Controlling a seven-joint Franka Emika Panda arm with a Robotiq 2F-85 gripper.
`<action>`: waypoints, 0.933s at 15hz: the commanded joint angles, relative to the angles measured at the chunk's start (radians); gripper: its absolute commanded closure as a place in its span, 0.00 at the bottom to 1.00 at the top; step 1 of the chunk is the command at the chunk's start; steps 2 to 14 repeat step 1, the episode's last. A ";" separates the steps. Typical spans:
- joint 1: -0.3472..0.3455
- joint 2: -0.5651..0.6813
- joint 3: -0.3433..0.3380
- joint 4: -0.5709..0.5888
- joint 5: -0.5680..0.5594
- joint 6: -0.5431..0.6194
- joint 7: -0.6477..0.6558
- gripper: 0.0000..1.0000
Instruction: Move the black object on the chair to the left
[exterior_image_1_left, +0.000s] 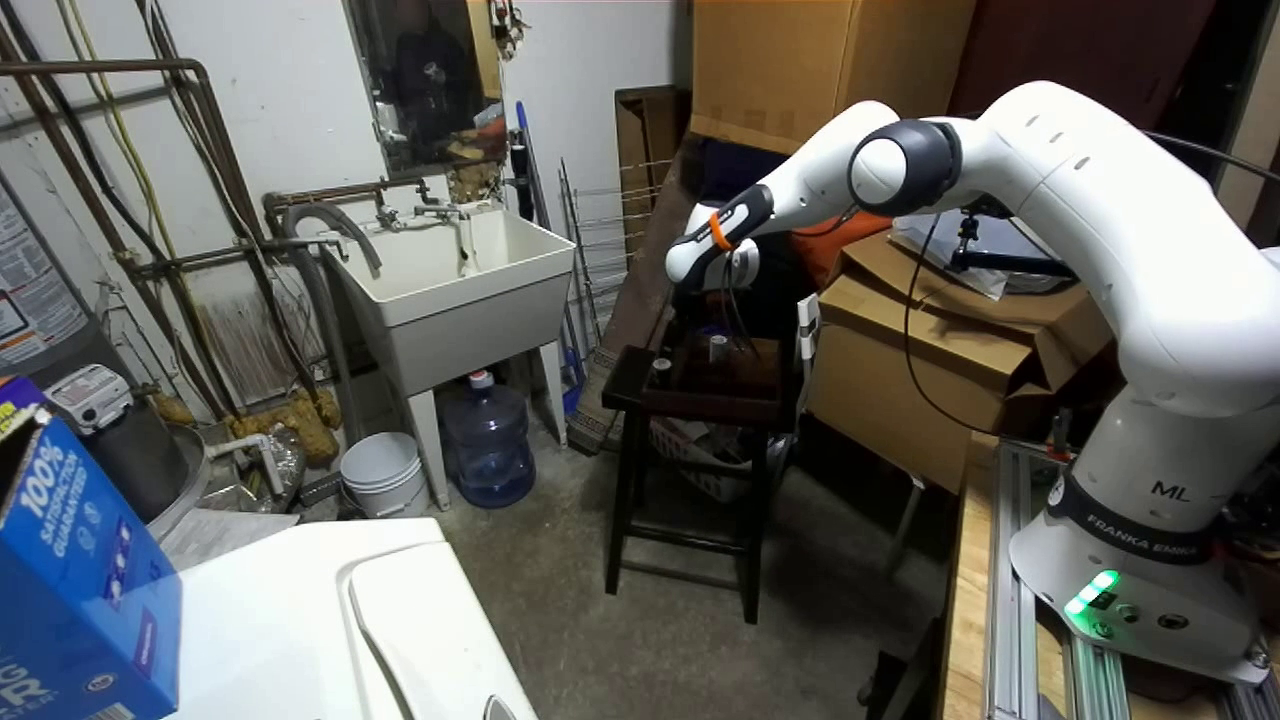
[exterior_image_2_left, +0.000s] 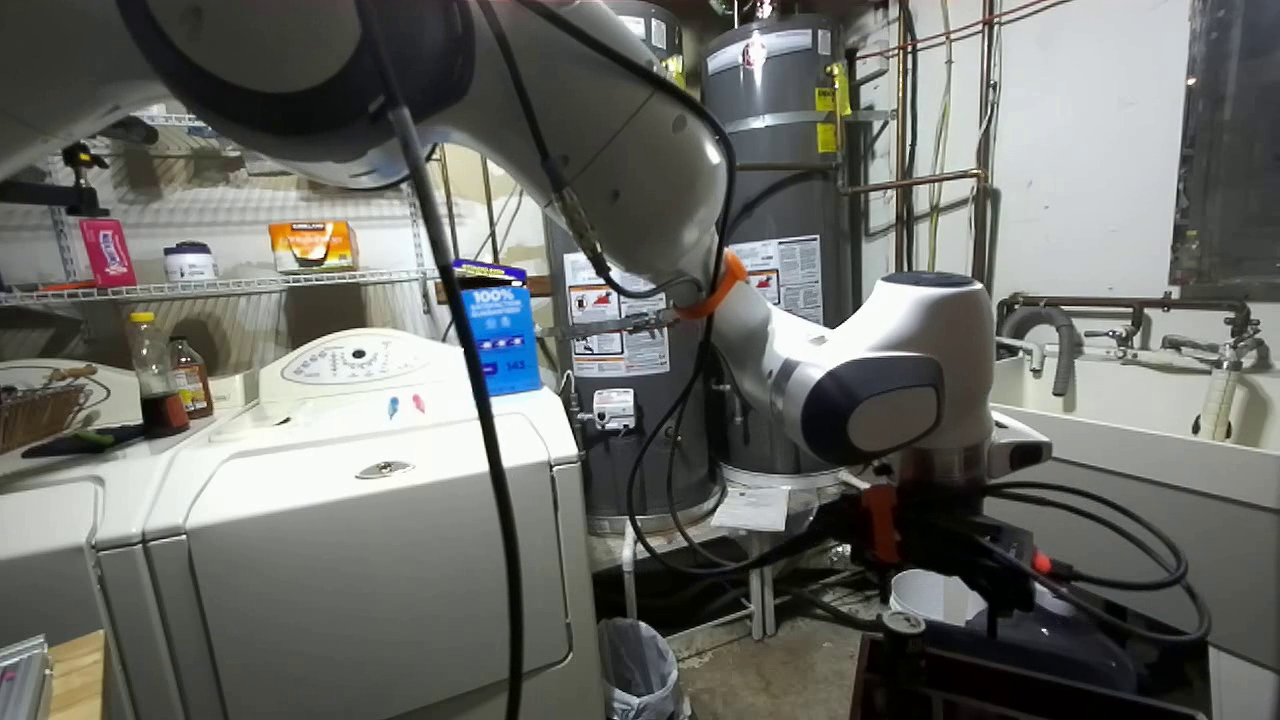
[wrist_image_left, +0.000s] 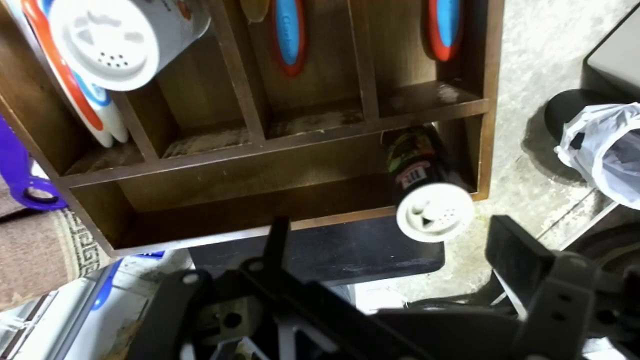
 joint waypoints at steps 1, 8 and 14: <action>-0.001 0.003 -0.003 0.007 0.003 -0.004 -0.002 0.00; -0.001 0.003 -0.003 0.007 0.003 -0.004 -0.002 0.00; -0.001 0.003 -0.003 0.007 0.003 -0.004 -0.002 0.00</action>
